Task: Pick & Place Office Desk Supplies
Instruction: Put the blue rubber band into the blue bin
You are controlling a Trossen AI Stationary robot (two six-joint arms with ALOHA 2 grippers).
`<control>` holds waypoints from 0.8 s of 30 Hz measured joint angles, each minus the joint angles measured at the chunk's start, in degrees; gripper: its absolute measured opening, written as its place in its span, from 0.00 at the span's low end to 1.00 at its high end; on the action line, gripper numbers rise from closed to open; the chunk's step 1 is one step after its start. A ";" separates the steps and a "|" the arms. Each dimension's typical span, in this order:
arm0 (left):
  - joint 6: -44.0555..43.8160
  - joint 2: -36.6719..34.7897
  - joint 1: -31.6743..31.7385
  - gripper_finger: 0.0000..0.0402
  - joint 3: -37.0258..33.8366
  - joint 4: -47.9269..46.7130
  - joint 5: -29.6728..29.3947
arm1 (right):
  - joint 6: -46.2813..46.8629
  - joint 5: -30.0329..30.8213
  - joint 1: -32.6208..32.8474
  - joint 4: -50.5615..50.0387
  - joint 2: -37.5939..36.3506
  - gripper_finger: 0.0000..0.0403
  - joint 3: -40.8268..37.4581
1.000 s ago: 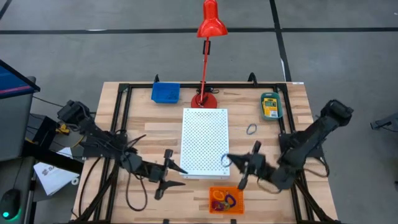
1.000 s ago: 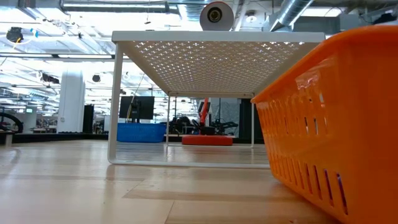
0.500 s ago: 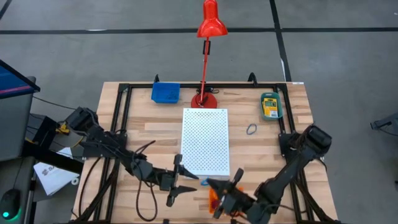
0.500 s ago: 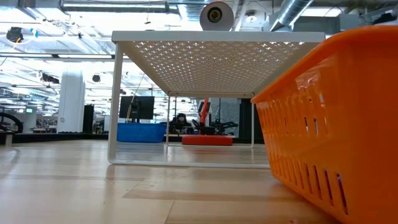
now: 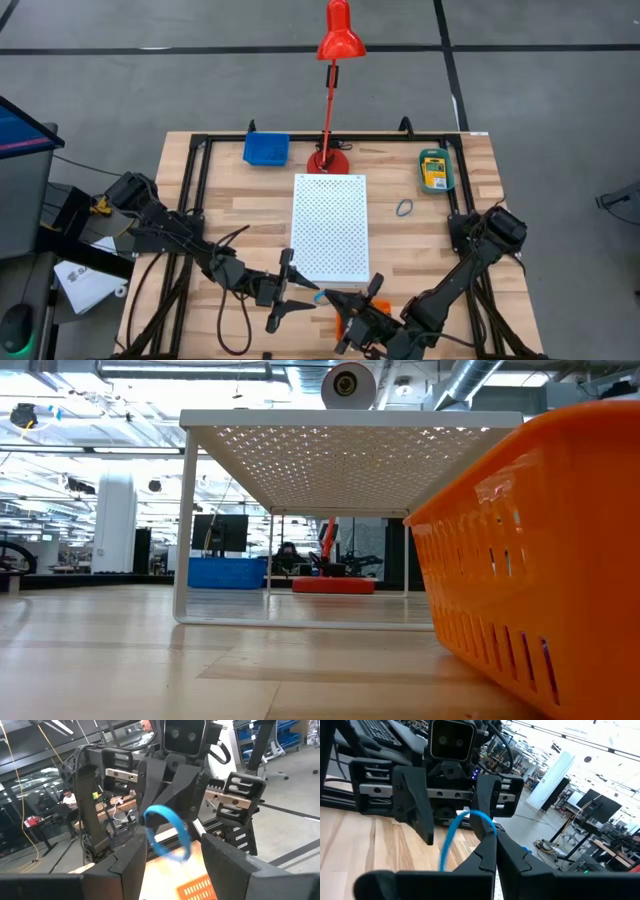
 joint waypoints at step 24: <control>-2.67 -0.09 0.02 0.04 -0.02 -0.70 -7.29 | -3.91 1.40 -0.65 0.55 0.02 0.00 -0.02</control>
